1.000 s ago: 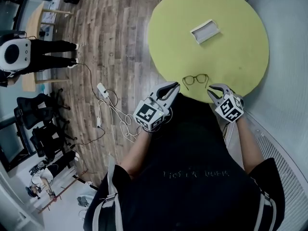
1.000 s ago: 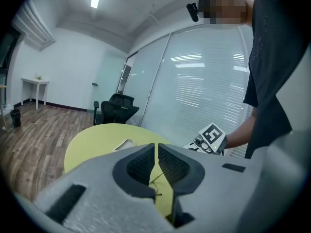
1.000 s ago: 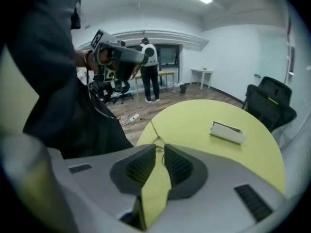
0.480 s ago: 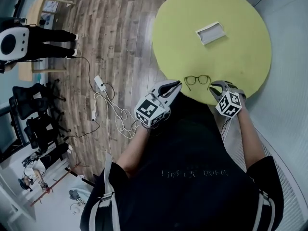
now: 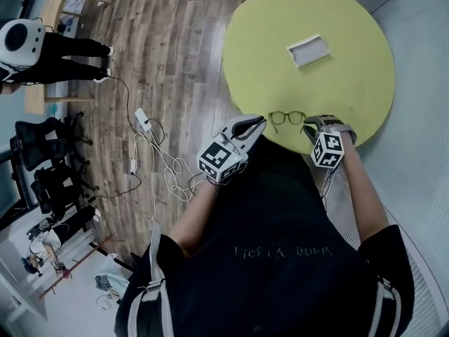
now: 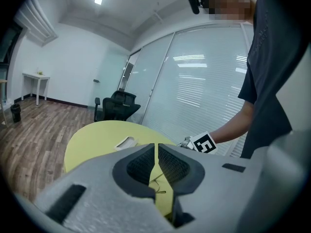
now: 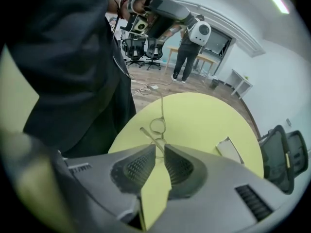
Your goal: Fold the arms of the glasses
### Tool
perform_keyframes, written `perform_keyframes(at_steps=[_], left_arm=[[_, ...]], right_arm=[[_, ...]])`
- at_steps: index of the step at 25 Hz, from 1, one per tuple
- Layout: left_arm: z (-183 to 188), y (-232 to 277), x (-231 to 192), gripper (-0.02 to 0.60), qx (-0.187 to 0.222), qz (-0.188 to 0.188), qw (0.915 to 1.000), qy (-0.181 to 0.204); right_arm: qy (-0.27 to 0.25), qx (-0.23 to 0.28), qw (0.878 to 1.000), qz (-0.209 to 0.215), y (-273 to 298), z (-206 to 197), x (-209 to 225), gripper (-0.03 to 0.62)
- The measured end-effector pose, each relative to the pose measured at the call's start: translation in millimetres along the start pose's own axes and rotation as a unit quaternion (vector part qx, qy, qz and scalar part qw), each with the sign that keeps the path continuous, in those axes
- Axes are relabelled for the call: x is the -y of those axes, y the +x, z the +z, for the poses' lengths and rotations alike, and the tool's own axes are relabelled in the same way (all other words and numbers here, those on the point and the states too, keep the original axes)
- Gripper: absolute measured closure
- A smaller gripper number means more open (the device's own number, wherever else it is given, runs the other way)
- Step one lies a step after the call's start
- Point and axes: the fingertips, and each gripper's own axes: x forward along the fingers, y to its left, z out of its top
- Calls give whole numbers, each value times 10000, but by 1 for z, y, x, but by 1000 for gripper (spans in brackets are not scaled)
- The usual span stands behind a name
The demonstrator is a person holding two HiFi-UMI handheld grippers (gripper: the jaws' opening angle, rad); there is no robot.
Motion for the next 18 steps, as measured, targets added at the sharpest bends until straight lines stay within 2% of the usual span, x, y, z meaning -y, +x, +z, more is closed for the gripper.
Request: perform_keyframes(at_steps=[9,18], left_arm=[[-14,-6,-3,546,-88,31,10000,-29],[-19,-15,-4,546,-97,9,9999,-98]], right_arm=[[-211,-72,9997,109,15,2,0,562],[24,-180,9997,-155,28,22,2,562]])
